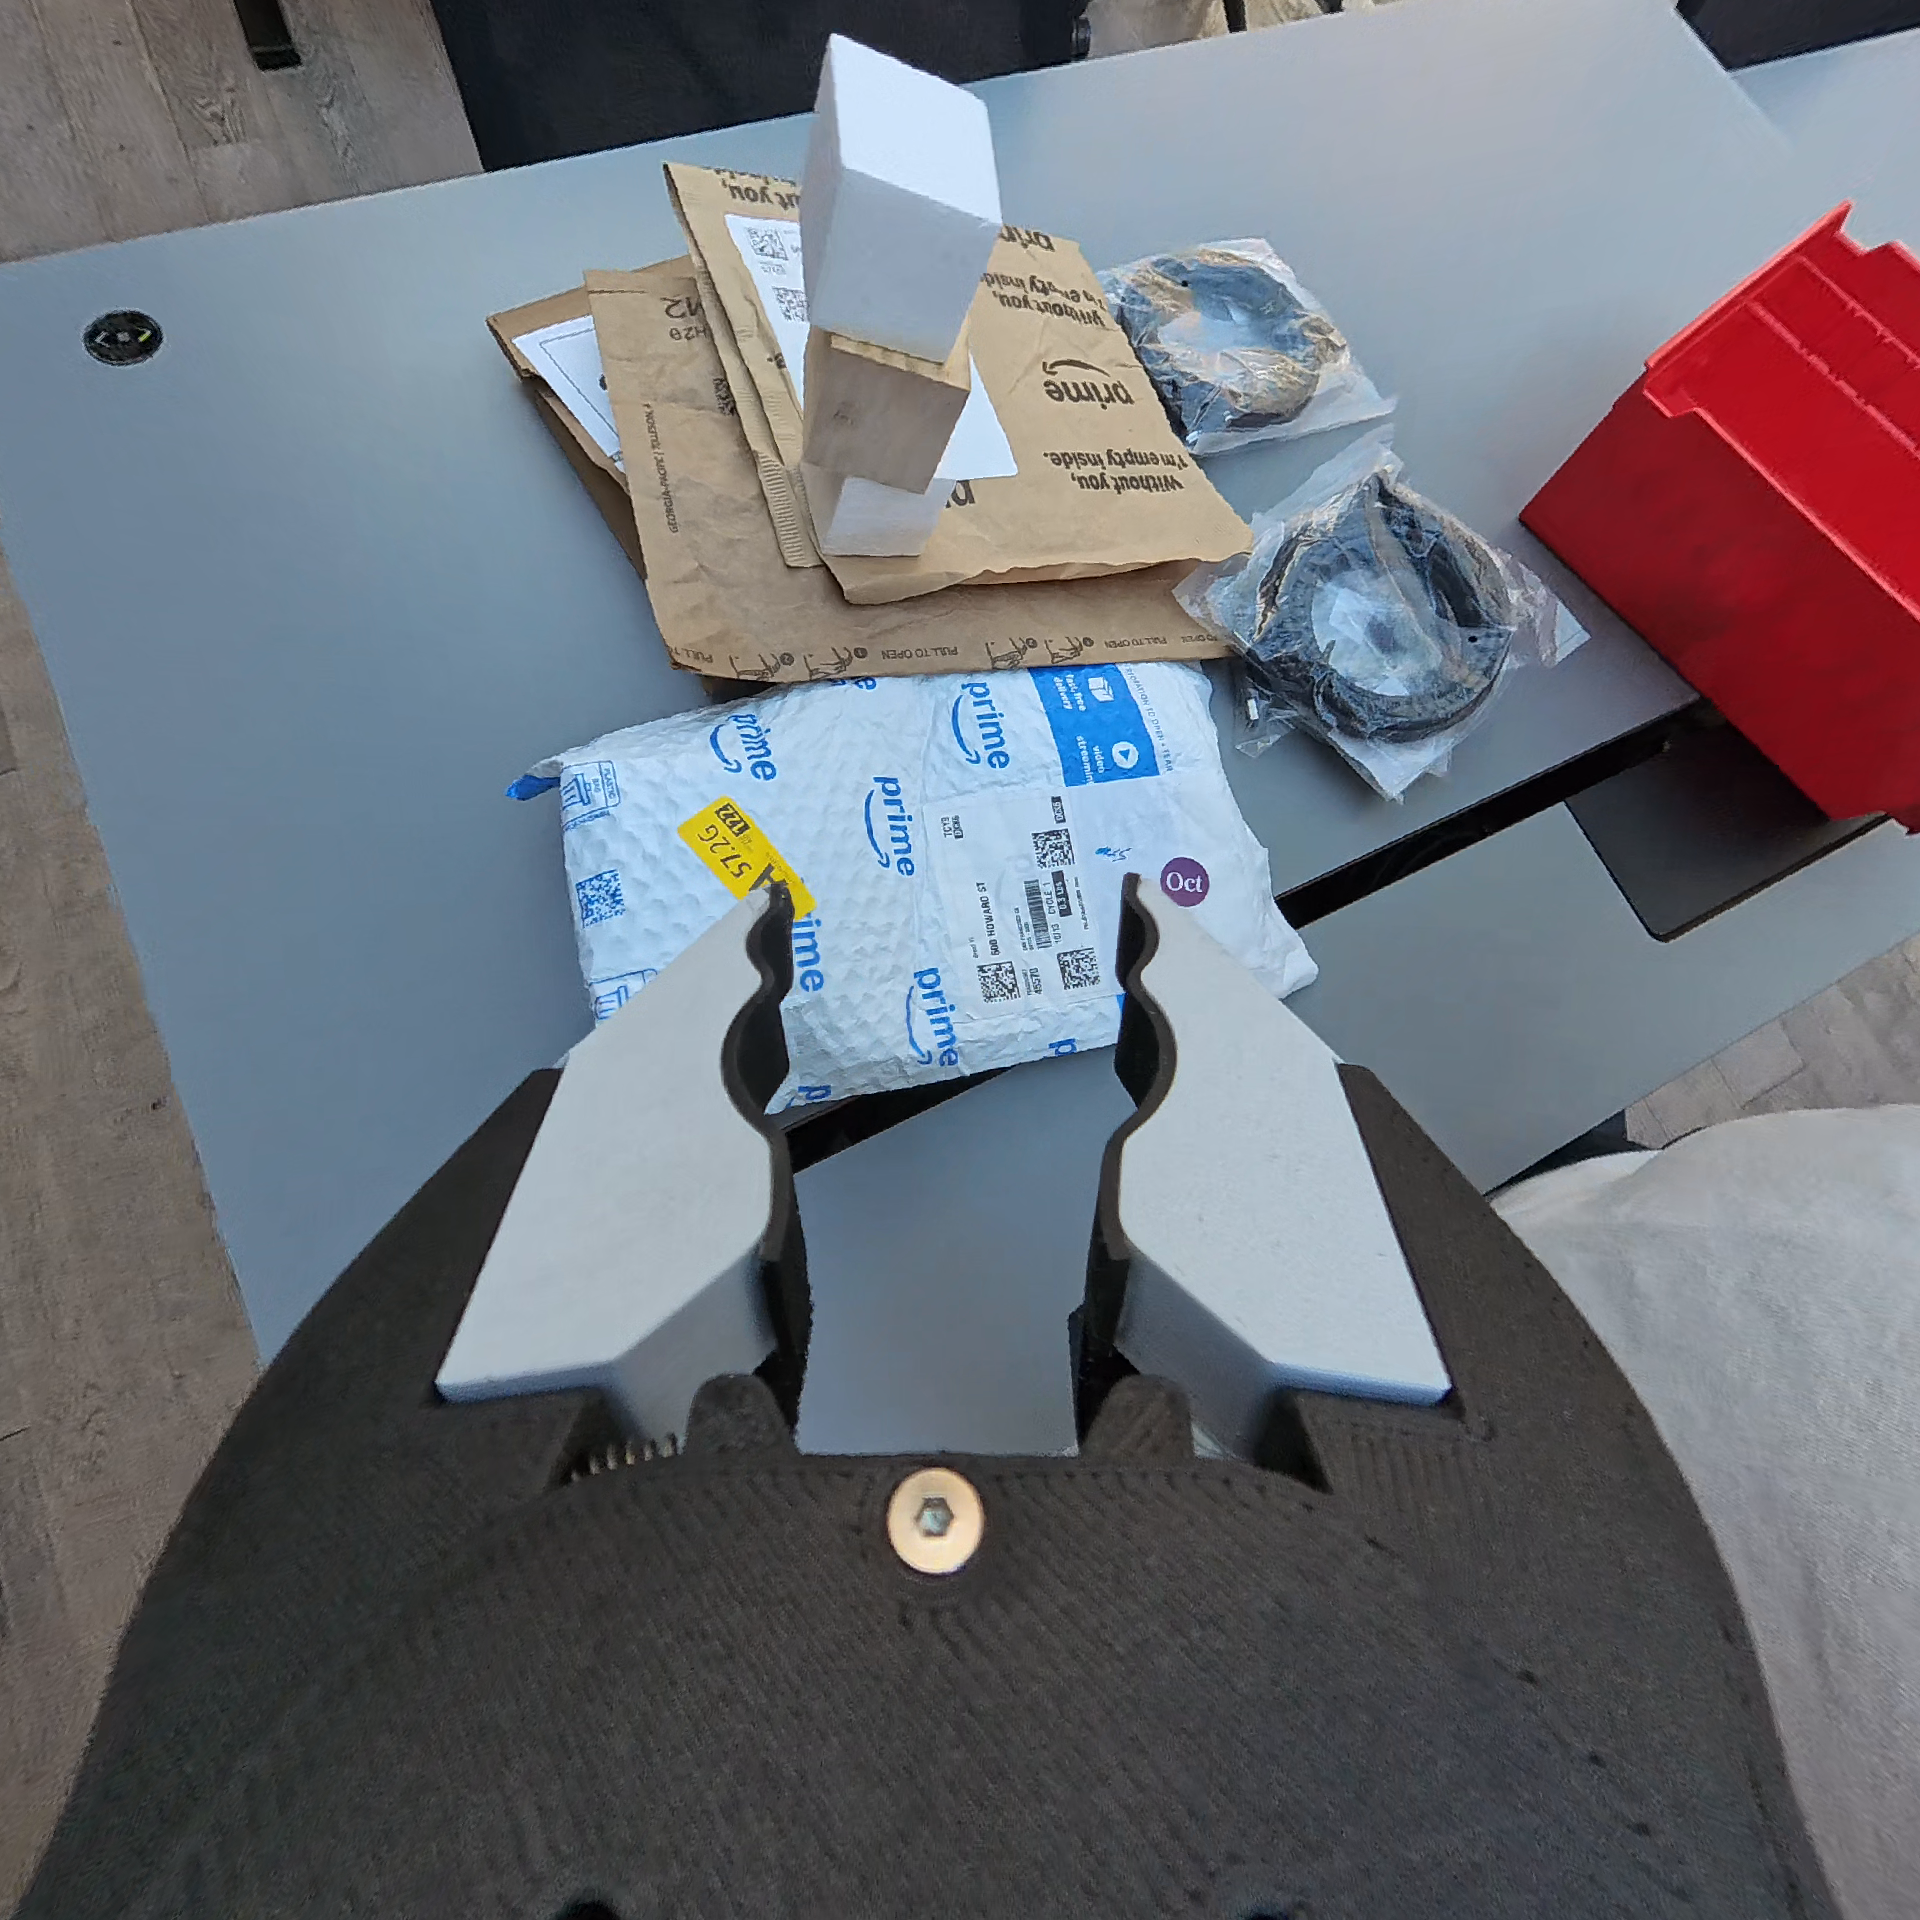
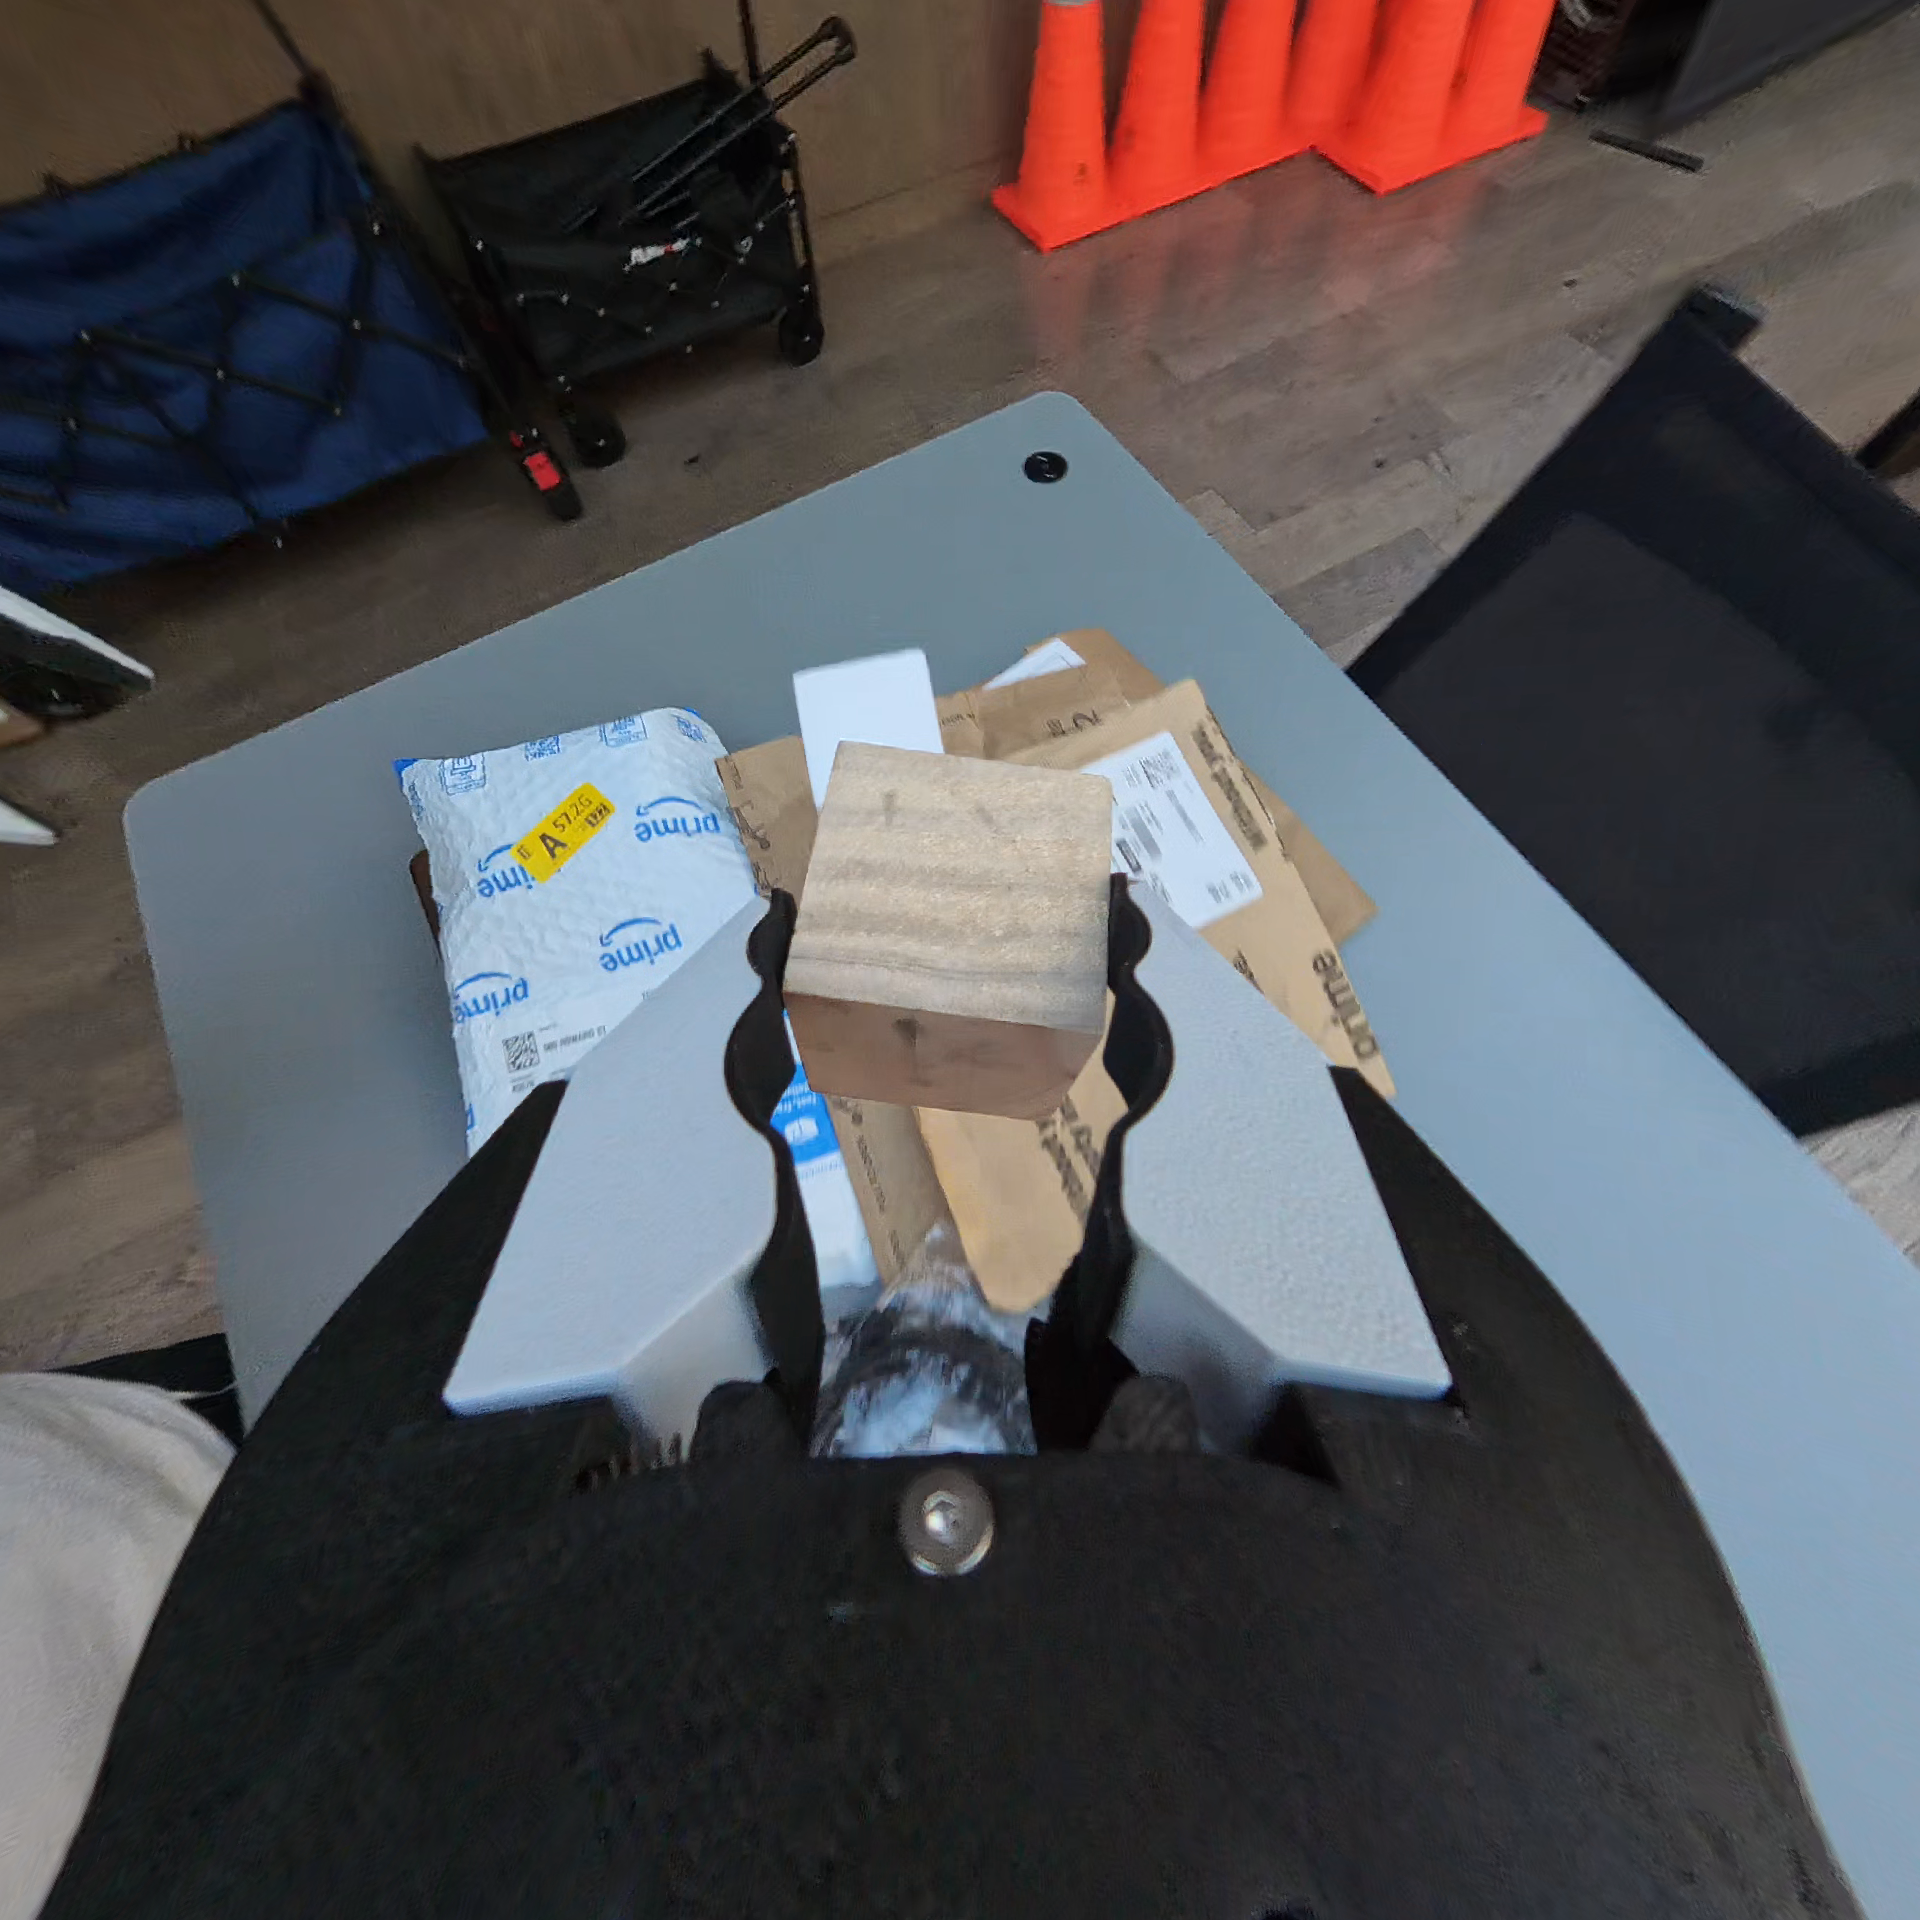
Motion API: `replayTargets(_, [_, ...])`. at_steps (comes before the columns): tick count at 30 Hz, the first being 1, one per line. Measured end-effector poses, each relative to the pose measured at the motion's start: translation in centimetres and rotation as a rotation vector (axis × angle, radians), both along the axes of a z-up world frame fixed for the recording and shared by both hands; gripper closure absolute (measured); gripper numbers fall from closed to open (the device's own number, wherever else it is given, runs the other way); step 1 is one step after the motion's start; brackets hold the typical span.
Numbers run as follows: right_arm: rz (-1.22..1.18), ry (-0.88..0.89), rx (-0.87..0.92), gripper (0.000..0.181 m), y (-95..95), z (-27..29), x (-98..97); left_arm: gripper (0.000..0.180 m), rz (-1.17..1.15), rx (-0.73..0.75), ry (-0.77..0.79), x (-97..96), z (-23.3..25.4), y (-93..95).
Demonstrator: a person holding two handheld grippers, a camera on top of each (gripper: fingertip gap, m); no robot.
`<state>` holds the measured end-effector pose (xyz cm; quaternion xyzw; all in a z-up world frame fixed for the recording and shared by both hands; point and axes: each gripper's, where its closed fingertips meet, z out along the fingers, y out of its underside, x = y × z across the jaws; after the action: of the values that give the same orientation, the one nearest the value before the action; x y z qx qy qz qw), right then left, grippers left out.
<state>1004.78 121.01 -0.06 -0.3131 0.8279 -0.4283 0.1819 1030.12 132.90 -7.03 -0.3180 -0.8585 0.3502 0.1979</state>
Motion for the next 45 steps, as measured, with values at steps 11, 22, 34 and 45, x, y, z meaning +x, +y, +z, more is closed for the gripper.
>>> replayTargets(11, [0.145,0.119,0.04,0.122,-7.3,-4.5,11.3,0.119,0.072,0.008,0.036,4.8,-0.9,0.5])
replayTargets(22, [0.191,0.056,0.006,0.122,-7.9,-6.5,12.0,0.119,0.078,0.012,0.035,5.4,-1.1,0.2])
replayTargets(34, [0.208,0.107,0.011,0.123,-7.8,-7.3,12.3,0.119,0.075,0.015,0.027,4.8,-0.9,0.3])
replayTargets(45, [0.242,0.049,0.031,0.123,-8.2,-7.1,13.0,0.119,0.072,0.011,0.019,4.7,-0.7,0.4])
